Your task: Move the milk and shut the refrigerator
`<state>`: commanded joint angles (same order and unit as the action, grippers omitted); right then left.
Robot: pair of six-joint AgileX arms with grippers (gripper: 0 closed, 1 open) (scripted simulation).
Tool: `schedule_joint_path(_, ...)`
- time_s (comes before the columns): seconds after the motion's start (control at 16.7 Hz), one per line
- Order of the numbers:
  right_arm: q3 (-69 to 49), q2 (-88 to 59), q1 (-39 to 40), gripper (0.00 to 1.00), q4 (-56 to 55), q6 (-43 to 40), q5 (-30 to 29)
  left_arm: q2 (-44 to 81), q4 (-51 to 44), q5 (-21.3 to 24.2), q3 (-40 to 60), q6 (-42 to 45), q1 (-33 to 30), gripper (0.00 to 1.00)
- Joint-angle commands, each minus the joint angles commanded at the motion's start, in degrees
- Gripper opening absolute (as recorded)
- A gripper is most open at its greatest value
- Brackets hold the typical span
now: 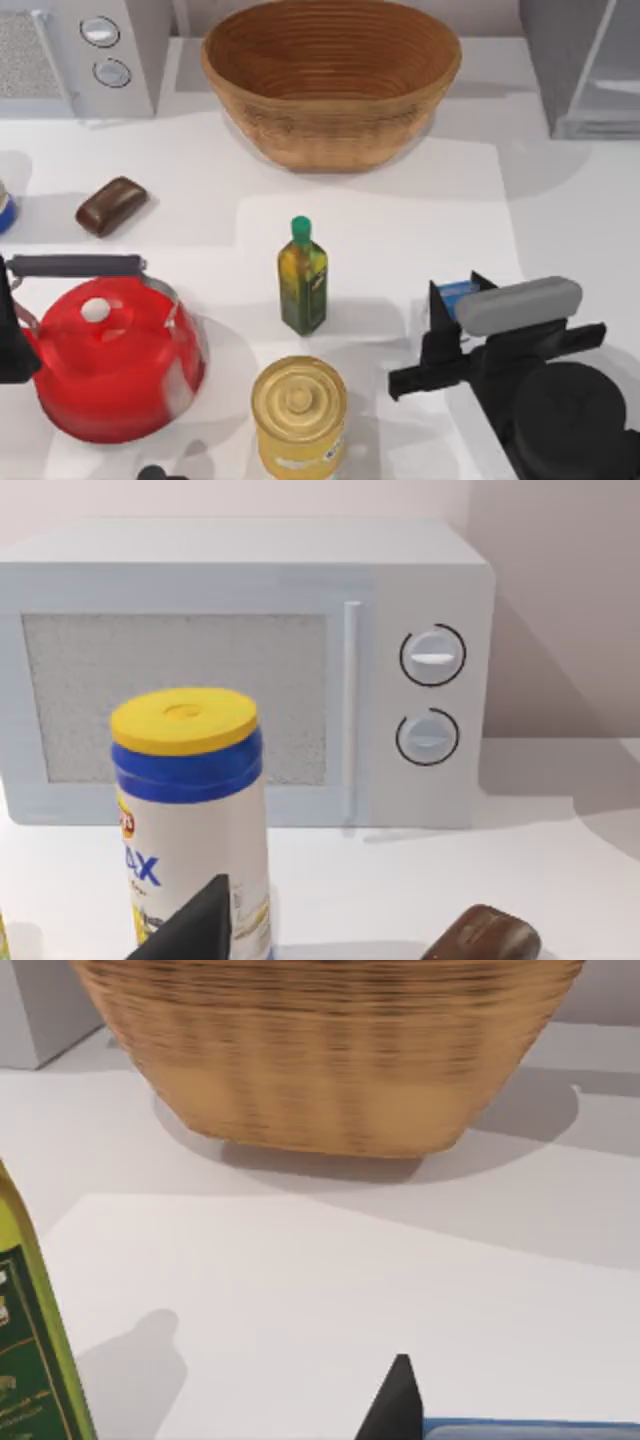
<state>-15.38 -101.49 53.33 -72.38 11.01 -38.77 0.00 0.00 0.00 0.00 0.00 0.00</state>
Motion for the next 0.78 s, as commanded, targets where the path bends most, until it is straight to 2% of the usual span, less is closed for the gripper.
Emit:
schedule_joint_path(0.24,-1.50,3.13,-13.32,0.00,1.73,-2.27,8.57,0.00,0.00,0.00,0.00,0.00,0.00,1.00)
schedule_joint_path(0.54,-3.26,6.85,-25.15,0.00,3.94,-4.80,17.17,0.00,0.00,0.00,0.00,0.00,0.00,1.00)
schedule_joint_path(0.78,-4.89,9.96,-39.84,0.00,5.42,-6.72,25.94,0.00,0.00,0.00,0.00,0.00,0.00,1.00)
